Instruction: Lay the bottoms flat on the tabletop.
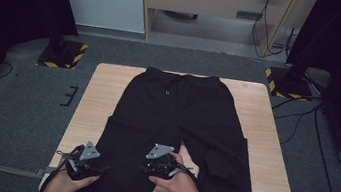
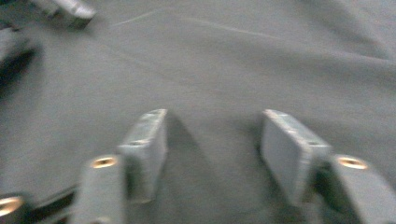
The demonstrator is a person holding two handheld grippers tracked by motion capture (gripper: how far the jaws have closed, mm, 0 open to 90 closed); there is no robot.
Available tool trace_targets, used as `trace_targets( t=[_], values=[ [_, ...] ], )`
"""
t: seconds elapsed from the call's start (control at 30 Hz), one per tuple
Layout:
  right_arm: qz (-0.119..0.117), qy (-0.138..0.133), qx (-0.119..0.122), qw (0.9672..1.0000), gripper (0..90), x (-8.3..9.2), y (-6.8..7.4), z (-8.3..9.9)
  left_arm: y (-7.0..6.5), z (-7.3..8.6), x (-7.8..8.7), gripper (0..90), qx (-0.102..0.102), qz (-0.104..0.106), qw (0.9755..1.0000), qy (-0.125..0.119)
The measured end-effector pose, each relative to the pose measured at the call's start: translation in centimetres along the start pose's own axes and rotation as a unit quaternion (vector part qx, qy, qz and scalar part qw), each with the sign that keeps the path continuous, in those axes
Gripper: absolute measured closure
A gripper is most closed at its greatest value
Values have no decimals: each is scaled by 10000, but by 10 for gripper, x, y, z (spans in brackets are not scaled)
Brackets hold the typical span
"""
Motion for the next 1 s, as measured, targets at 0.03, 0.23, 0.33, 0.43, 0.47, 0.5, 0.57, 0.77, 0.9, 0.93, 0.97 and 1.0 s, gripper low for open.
trace_targets(
  t=[0.03,0.23,0.33,0.43,0.47,0.5,0.57,0.77,0.9,0.93,0.97,1.0],
  values=[
    [-78,-4,63,9999,553,0,3,-1,6,2,1,346,146,-58,9999,12],
    [-319,4,130,9994,823,-3,11,-4,18,8,6,539,334,21,9994,32],
    [-415,-27,46,9991,900,-8,10,-8,21,8,6,820,336,112,9994,57],
    [-413,16,23,9991,900,-12,8,-13,28,7,4,893,613,266,9978,34],
    [-374,63,34,9993,900,-13,7,-15,33,6,3,893,537,84,9985,13],
    [-296,101,38,9995,900,-15,5,-17,37,4,2,894,506,7,9987,-25],
    [-249,111,-9,9996,900,-19,1,-22,41,1,1,894,546,-41,9985,-84],
    [-336,-324,-132,9988,900,-13,8,-42,53,-22,32,894,653,-33,9959,-625],
    [-889,-114,37,9960,900,-12,32,-30,34,-4,33,891,299,703,9971,-68],
    [-952,-135,78,9953,900,-10,35,-29,29,-2,33,890,198,834,9963,15],
    [-932,-136,115,9955,900,-8,37,-28,24,-5,39,891,176,828,9962,-179],
    [-913,-153,147,9956,900,-6,35,-28,20,-10,42,890,210,956,9947,-321]
  ],
)
Point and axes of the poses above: each handheld gripper's, and its own axes: x roughly backward along the jaws, z roughly out of its underside, y roughly to its left, the point moved 7 cm from there along -x, roughly forward along the jaws, and after that the axes turned 6 degrees about -z, right-handed, at the moved point
